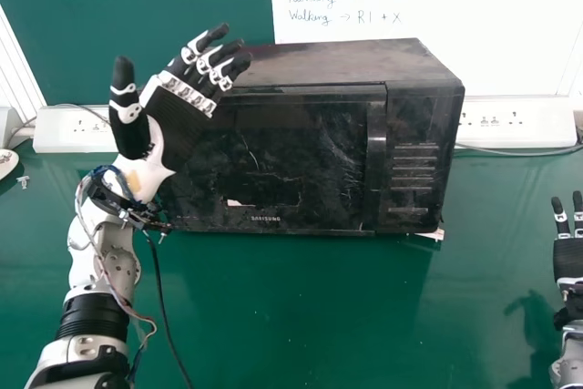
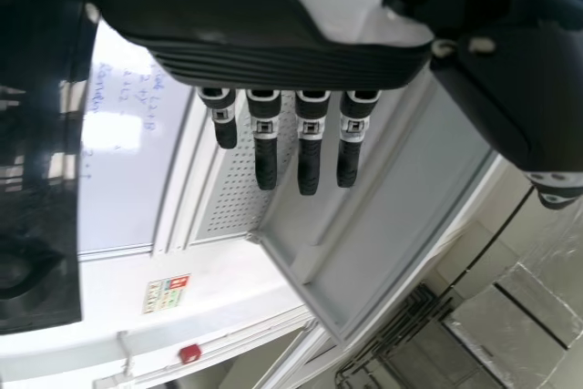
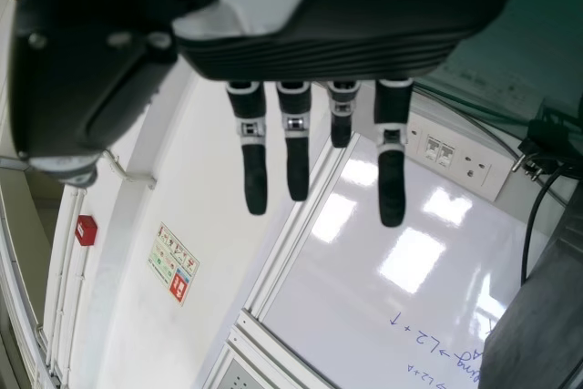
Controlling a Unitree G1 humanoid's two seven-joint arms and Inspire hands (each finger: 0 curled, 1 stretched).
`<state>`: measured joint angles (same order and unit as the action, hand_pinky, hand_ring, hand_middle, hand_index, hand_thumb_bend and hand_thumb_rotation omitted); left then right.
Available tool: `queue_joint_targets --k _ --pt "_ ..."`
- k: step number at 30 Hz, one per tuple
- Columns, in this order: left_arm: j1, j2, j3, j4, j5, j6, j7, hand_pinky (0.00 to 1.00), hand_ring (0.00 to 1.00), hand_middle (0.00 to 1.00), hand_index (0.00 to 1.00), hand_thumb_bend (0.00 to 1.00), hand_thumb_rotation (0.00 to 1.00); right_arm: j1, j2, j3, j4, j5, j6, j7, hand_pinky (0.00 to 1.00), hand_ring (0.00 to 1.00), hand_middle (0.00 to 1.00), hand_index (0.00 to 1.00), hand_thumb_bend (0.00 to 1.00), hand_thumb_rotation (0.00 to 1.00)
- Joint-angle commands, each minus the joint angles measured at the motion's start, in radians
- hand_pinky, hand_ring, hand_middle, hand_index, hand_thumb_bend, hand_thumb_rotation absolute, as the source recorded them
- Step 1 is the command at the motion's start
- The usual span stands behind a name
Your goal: Open the door of oven
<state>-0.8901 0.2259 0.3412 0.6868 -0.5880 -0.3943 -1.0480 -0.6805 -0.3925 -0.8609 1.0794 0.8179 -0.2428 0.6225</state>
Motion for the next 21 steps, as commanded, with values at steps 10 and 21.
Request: queue_joint_targets --k 10,21 --pt "-0.066 -0.002 -0.029 0.086 0.004 0.118 -0.038 0.55 0.81 0.86 0.73 0.88 0.78 0.003 0.003 -0.005 0.003 0.007 -0.006 -0.001 0.86 0.97 0.92 0.89 1.00 0.89" --pt "-0.211 -0.030 -0.049 0.326 0.033 0.237 -0.239 0.68 0.89 0.89 0.80 0.86 0.76 0.005 0.008 0.000 -0.002 0.001 -0.022 0.003 0.91 1.00 0.95 0.89 1.00 0.91"
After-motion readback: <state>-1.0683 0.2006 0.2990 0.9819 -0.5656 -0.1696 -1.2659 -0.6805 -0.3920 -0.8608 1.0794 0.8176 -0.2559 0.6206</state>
